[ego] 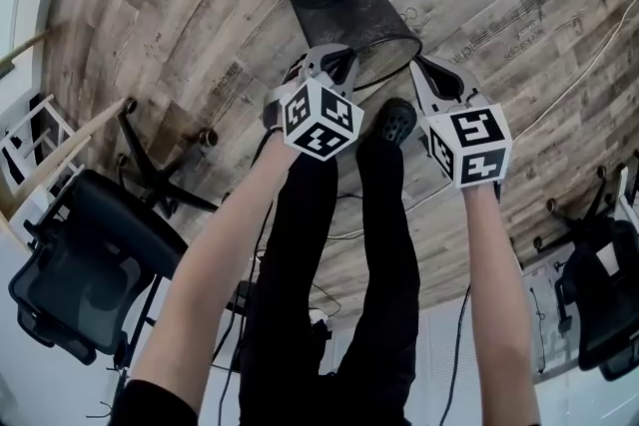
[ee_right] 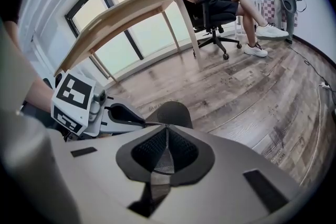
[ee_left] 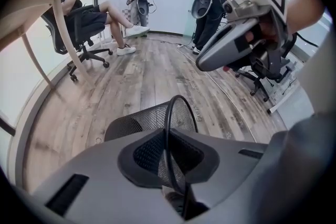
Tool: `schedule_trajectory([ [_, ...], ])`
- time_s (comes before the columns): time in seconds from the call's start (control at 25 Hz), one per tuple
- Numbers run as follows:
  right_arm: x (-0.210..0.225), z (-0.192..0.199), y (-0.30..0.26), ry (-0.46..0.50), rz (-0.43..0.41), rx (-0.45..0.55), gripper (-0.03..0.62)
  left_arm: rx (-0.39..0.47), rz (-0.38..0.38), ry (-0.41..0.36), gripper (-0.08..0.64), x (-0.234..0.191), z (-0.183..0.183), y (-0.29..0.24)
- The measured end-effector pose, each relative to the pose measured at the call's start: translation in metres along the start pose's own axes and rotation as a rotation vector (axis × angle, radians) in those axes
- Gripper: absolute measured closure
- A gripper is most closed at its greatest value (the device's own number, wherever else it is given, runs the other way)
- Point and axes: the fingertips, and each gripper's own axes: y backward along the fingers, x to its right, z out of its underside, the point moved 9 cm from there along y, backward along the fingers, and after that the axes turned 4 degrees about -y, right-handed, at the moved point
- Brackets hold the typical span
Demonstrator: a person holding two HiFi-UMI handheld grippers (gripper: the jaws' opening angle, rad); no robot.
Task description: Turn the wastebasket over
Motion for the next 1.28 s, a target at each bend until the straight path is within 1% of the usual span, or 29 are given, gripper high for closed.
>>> schedule_trajectory([
  [0.2,0.003,0.005,-0.006,-0.011,-0.017,-0.009,0.557,-0.004,0.057,-0.015,0.514,0.022,0.006,-0.008],
  [0.32,0.007,0.012,-0.009,-0.014,-0.009,-0.012,0.557,-0.029,0.114,-0.047,0.512,0.039,0.012,-0.017],
  [0.4,0.01,0.018,-0.012,-0.024,0.001,-0.018,0.557,-0.048,0.138,-0.062,0.509,0.049,0.017,-0.023],
  [0.68,0.015,0.05,-0.033,-0.065,0.008,-0.072,0.552,-0.087,0.176,-0.064,0.505,0.08,0.041,-0.04],
  [0.72,0.015,0.055,-0.037,-0.068,0.008,-0.082,0.539,-0.09,0.182,-0.067,0.505,0.084,0.045,-0.042],
  [0.76,0.014,0.061,-0.042,-0.072,0.006,-0.094,0.492,-0.093,0.188,-0.071,0.503,0.088,0.049,-0.043],
  [0.8,0.014,0.066,-0.047,-0.075,0.006,-0.106,0.415,-0.097,0.192,-0.077,0.503,0.091,0.053,-0.045],
  [1.04,0.015,0.091,-0.074,-0.083,0.005,-0.164,0.331,-0.117,0.229,-0.111,0.503,0.109,0.072,-0.055],
  [1.12,0.015,0.098,-0.084,-0.086,0.014,-0.179,0.313,-0.118,0.239,-0.11,0.503,0.113,0.079,-0.057],
  [1.28,0.013,0.111,-0.1,-0.071,0.023,-0.208,0.284,-0.085,0.247,-0.087,0.503,0.112,0.083,-0.058],
])
